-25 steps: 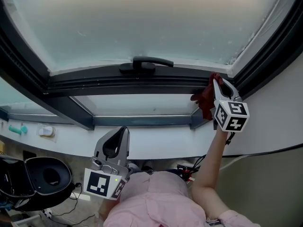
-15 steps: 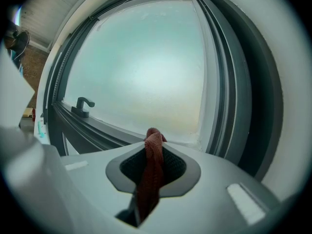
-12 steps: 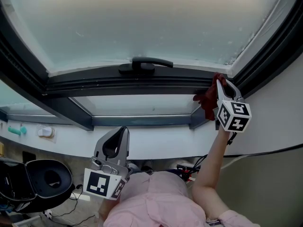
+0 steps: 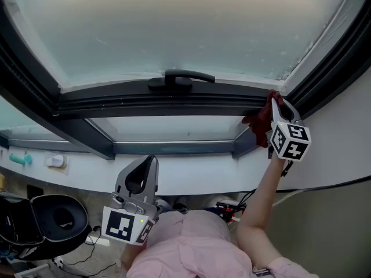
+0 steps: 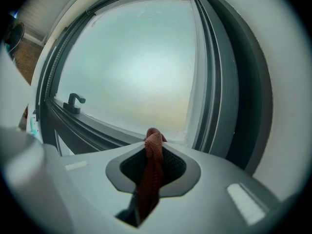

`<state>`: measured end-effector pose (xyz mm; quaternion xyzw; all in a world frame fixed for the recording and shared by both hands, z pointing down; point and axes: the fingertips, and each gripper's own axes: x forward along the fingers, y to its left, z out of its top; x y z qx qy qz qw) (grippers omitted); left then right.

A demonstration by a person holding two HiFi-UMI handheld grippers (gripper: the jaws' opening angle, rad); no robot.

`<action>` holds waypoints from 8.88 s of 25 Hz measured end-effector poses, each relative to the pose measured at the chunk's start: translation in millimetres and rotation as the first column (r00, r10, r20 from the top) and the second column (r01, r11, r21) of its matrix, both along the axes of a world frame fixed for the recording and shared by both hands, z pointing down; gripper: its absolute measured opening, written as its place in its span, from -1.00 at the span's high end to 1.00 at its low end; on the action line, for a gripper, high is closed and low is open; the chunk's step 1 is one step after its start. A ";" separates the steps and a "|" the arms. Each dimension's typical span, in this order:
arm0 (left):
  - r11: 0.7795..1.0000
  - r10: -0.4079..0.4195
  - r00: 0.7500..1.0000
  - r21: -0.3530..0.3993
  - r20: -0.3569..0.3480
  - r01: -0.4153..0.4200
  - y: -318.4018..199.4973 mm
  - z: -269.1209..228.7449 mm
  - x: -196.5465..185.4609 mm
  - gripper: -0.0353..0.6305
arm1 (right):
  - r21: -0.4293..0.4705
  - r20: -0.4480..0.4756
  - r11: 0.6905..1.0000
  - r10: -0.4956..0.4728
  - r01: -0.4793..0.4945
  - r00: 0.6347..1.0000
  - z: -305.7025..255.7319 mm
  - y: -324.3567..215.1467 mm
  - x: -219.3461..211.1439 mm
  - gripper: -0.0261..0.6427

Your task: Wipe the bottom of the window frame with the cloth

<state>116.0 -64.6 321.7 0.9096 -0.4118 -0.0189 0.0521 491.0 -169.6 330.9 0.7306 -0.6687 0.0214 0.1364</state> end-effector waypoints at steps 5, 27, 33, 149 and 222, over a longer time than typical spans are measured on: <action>1.000 0.002 1.000 0.000 -0.002 -0.002 0.7 0.5 -2.9 0.90 | 0.000 -0.012 1.000 0.031 -0.031 0.999 0.6 0.9 8.0 0.77; 0.999 -0.005 1.000 0.041 -0.029 0.006 -13.2 -9.6 -26.1 0.90 | -0.016 -0.156 0.988 0.151 -0.155 0.976 -13.9 -9.5 38.1 0.77; 0.999 -0.001 1.000 -0.040 0.004 0.001 -1.6 4.4 -50.6 0.90 | -0.053 -0.184 0.986 0.145 -0.157 0.972 -1.1 6.5 31.4 0.77; 1.000 0.028 1.000 -0.009 0.001 -0.028 -2.2 -6.3 -14.8 0.90 | 0.037 -0.082 0.951 -0.303 0.307 0.949 3.5 -14.2 -179.4 0.77; 0.997 0.070 0.998 -0.022 0.004 -0.070 -3.0 2.6 44.1 0.90 | 0.033 -0.070 0.999 -0.039 0.042 0.997 6.0 19.2 3.9 0.77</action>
